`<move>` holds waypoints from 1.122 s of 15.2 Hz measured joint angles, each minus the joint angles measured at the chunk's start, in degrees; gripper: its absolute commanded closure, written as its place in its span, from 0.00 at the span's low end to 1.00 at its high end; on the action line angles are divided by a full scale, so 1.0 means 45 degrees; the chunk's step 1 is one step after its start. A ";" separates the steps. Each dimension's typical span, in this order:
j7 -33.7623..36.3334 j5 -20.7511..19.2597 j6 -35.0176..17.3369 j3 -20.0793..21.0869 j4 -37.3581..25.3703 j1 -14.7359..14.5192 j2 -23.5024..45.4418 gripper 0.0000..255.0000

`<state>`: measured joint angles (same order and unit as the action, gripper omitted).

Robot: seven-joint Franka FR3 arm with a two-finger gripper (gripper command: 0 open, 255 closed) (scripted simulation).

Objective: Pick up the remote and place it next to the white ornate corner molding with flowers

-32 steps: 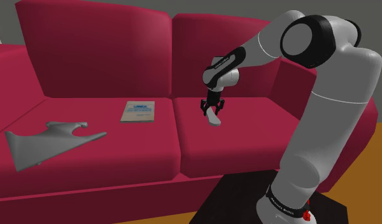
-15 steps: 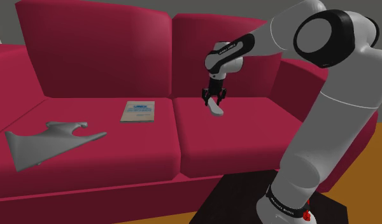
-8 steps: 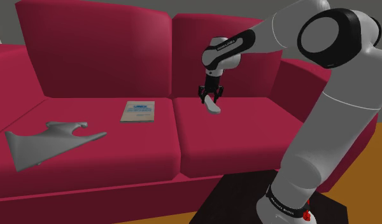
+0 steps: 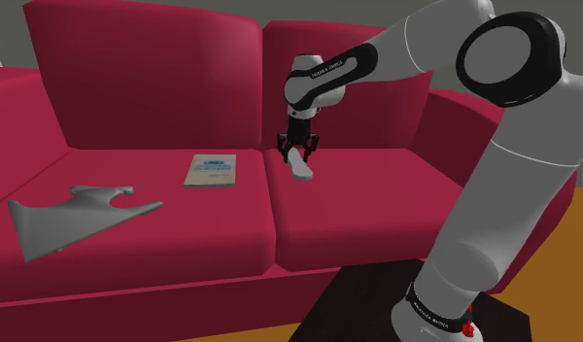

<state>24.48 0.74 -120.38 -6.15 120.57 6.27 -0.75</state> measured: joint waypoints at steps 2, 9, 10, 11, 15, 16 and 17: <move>0.0573 -0.0002 0.0080 0.0289 -0.0167 -0.0283 0.0082 1.00; 0.2608 -0.0006 0.0359 0.1277 -0.1508 -0.1320 0.1126 1.00; 0.2900 -0.0022 0.0382 0.1408 -0.1697 -0.1473 0.1287 1.00; 0.3171 -0.0044 0.0443 0.1525 -0.1981 -0.1616 0.1507 1.00; 0.4285 -0.0158 0.0741 0.1982 -0.3015 -0.2227 0.2240 1.00; 0.4531 -0.0192 0.0822 0.2078 -0.3366 -0.2369 0.2505 1.00; 0.4782 -0.0232 0.0910 0.2167 -0.3710 -0.2513 0.2760 1.00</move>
<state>46.00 -0.30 -116.29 3.60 103.88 -5.04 11.67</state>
